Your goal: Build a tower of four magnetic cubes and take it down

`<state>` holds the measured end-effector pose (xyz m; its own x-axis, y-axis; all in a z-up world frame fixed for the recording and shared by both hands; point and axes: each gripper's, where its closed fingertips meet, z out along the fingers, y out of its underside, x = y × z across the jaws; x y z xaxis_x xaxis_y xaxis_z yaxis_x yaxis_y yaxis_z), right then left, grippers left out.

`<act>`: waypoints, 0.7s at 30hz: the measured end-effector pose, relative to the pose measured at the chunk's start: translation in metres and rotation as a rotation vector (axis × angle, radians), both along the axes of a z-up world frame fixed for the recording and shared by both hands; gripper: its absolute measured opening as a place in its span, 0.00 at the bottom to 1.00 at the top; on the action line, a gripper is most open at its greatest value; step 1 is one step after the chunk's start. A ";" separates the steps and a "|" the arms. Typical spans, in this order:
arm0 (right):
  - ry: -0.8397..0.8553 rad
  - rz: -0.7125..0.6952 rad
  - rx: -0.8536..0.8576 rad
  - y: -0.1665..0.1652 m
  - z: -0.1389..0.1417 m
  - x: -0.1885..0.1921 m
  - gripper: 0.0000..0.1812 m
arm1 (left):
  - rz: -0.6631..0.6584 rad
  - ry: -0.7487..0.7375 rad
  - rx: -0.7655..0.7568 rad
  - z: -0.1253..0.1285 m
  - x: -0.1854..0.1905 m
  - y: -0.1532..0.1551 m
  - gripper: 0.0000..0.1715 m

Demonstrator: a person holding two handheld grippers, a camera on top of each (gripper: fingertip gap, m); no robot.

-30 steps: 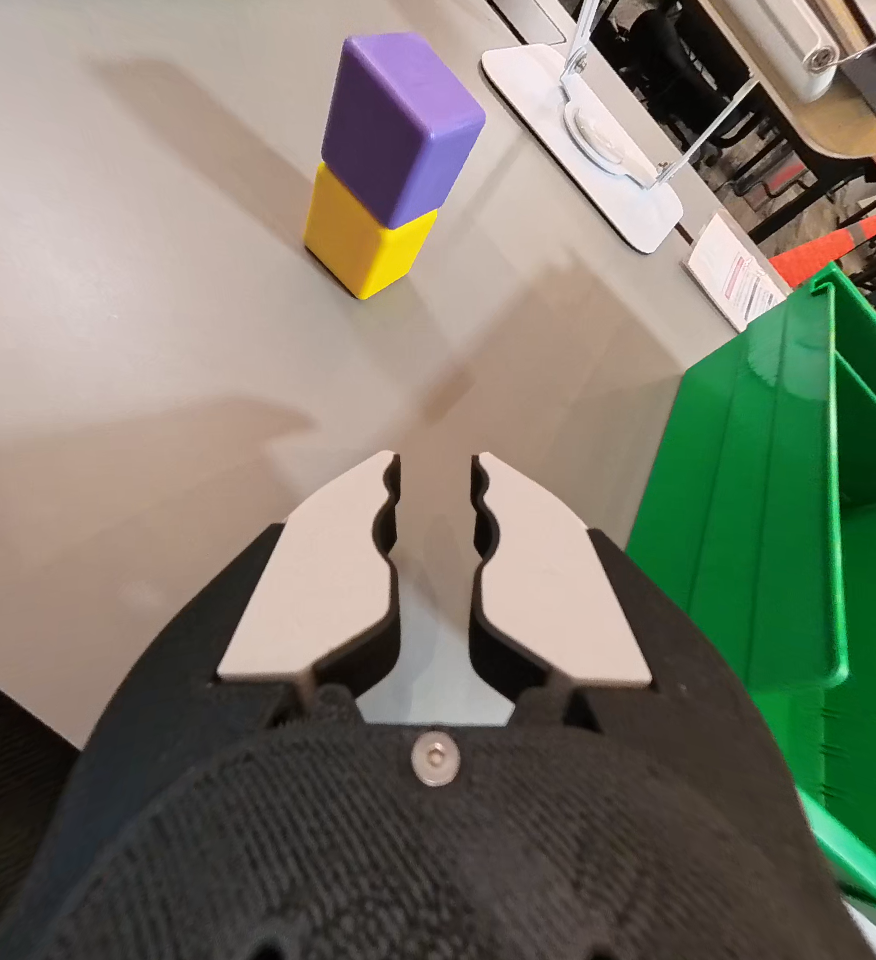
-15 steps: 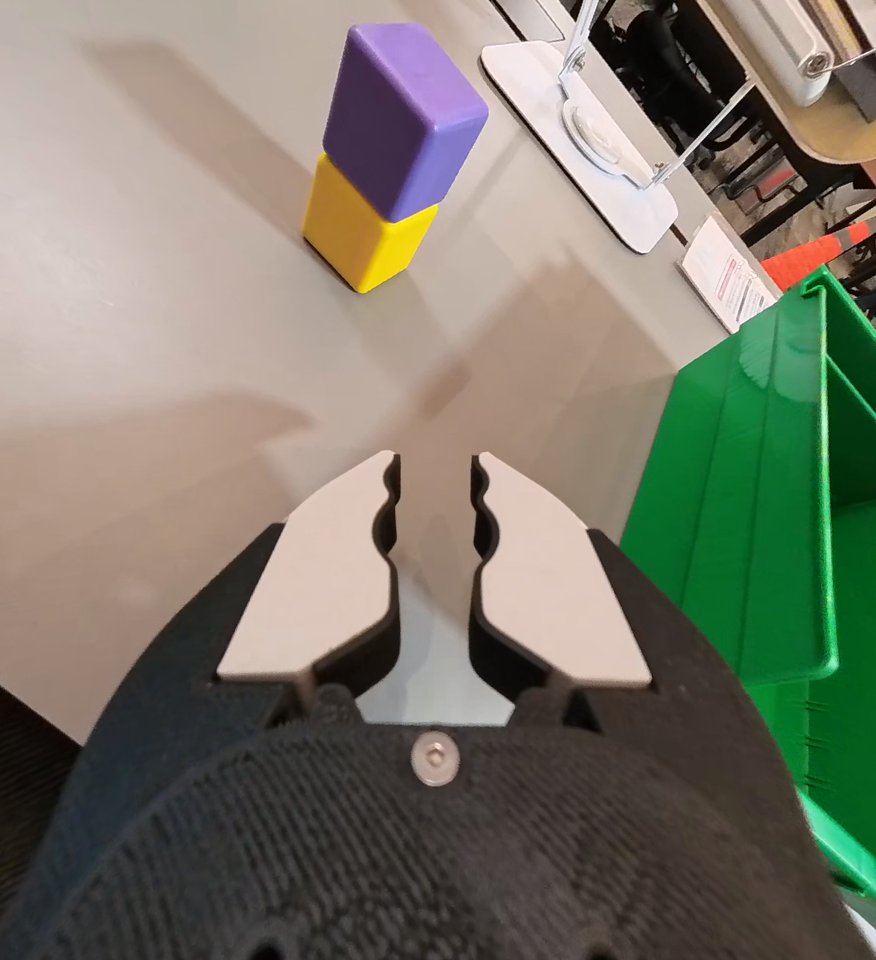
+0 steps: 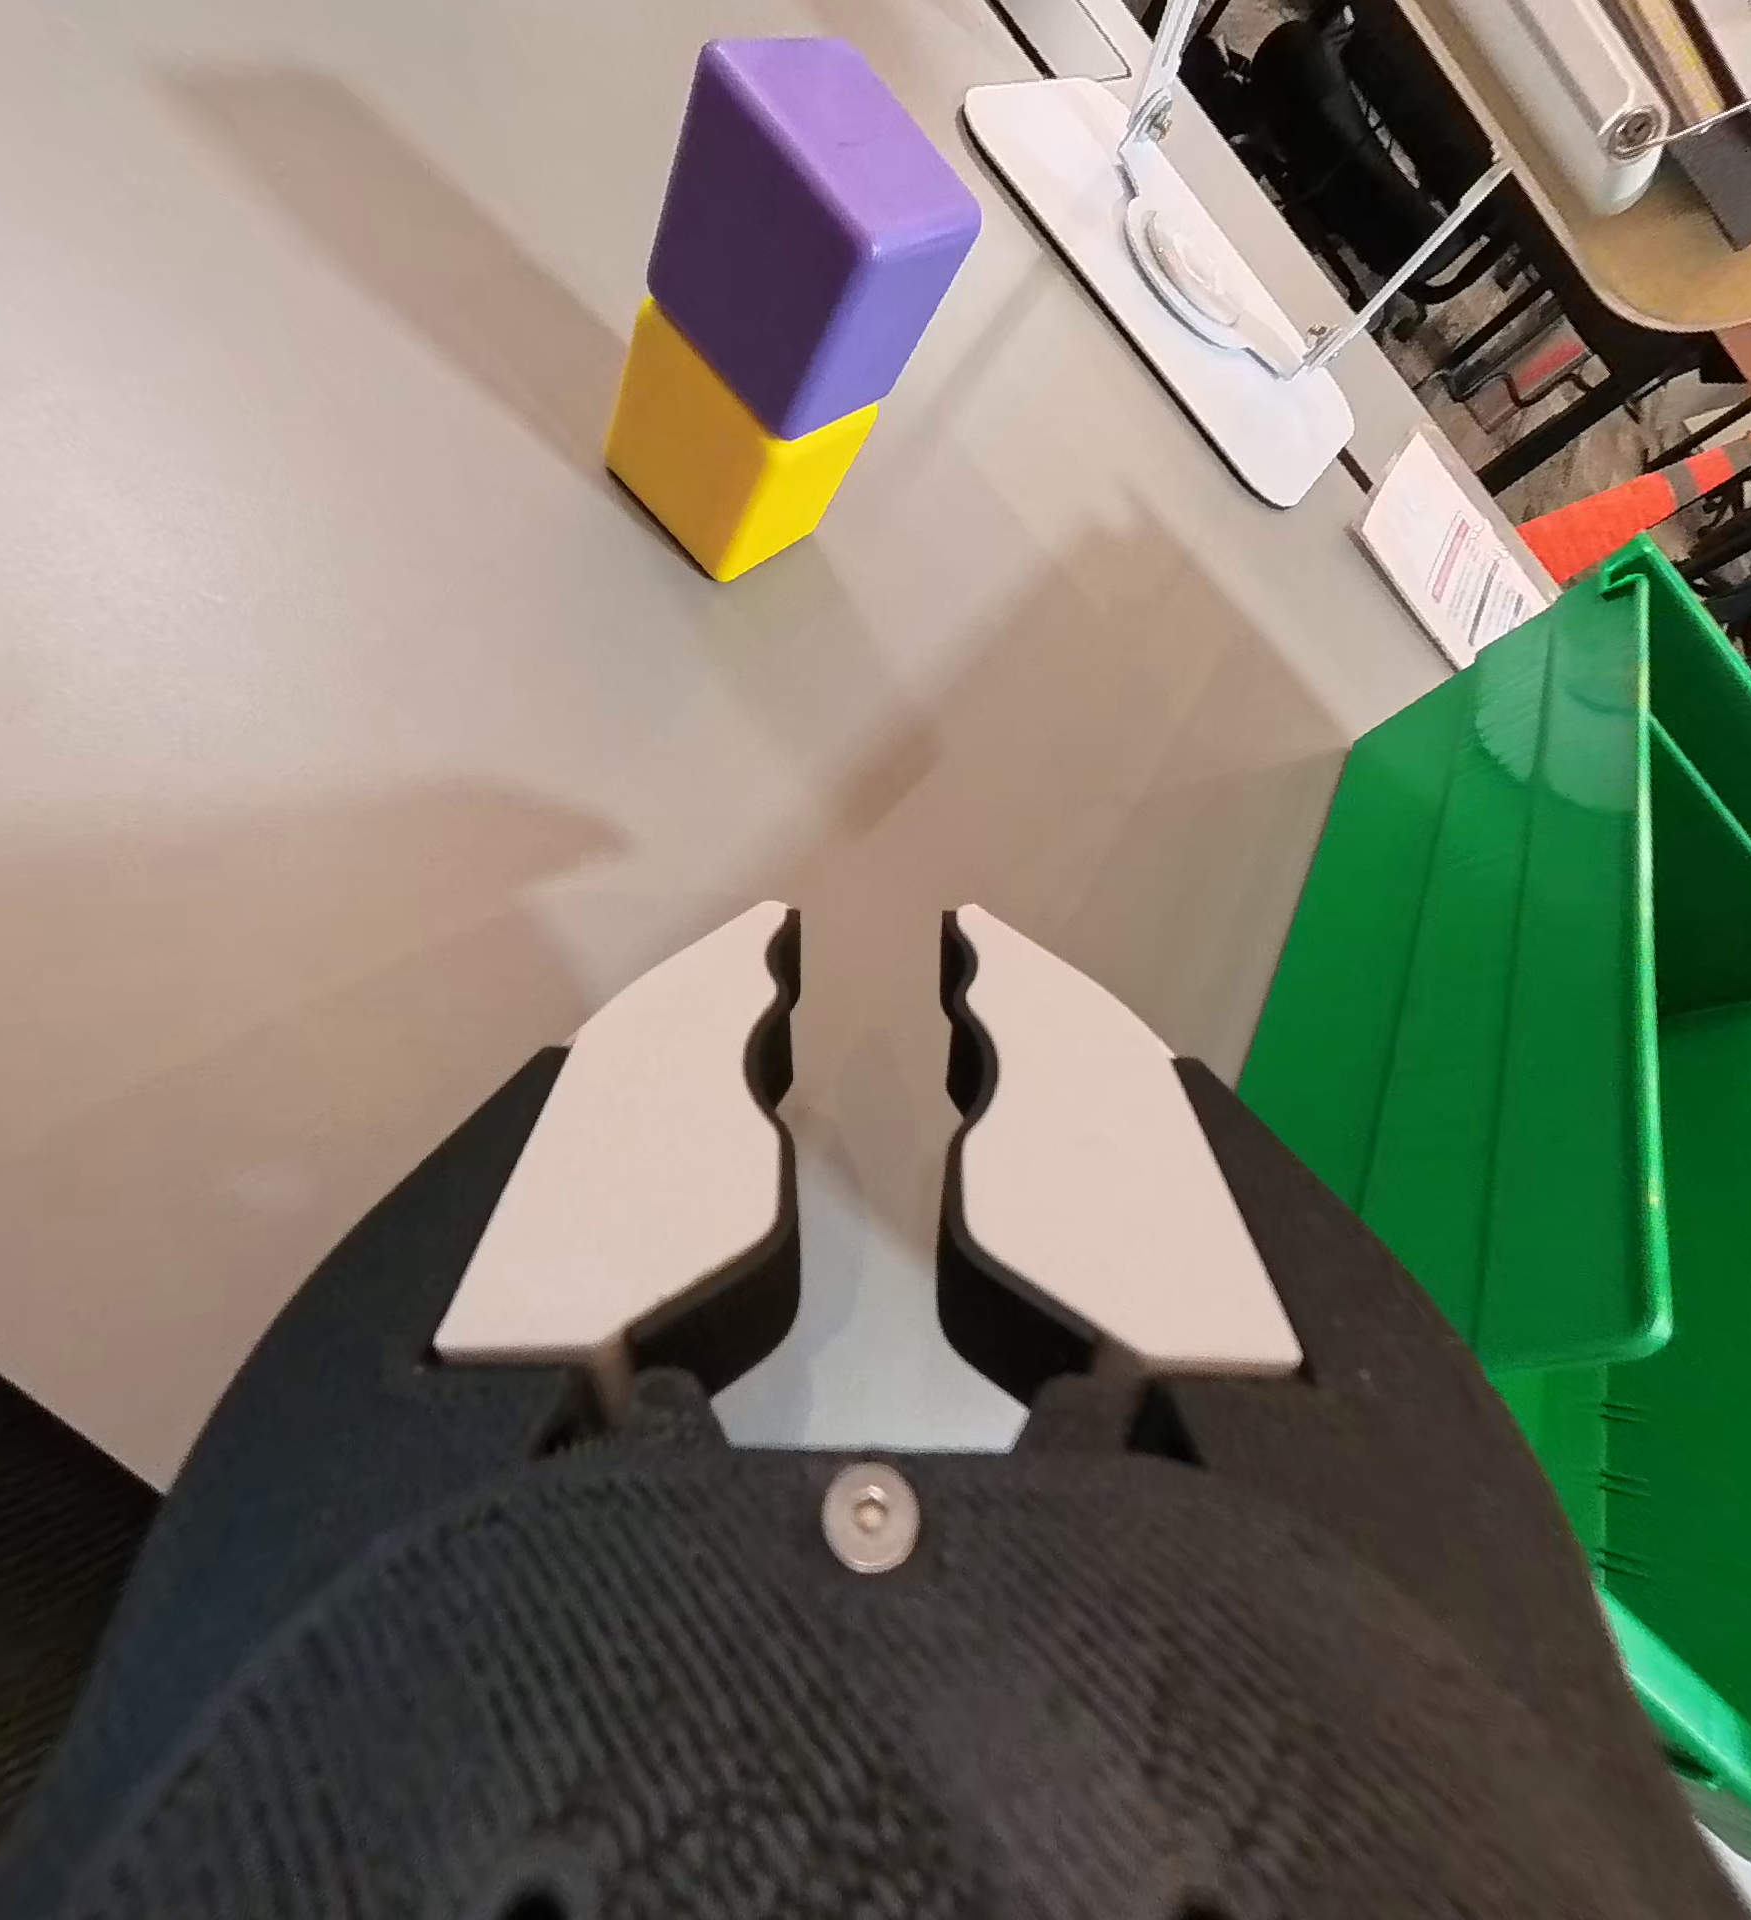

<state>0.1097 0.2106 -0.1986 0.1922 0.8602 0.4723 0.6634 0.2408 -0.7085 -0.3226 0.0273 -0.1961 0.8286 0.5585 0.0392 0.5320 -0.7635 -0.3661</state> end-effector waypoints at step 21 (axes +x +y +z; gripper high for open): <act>-0.007 0.002 0.007 0.000 -0.001 0.000 0.14 | 0.005 -0.005 -0.143 -0.013 -0.002 -0.028 0.32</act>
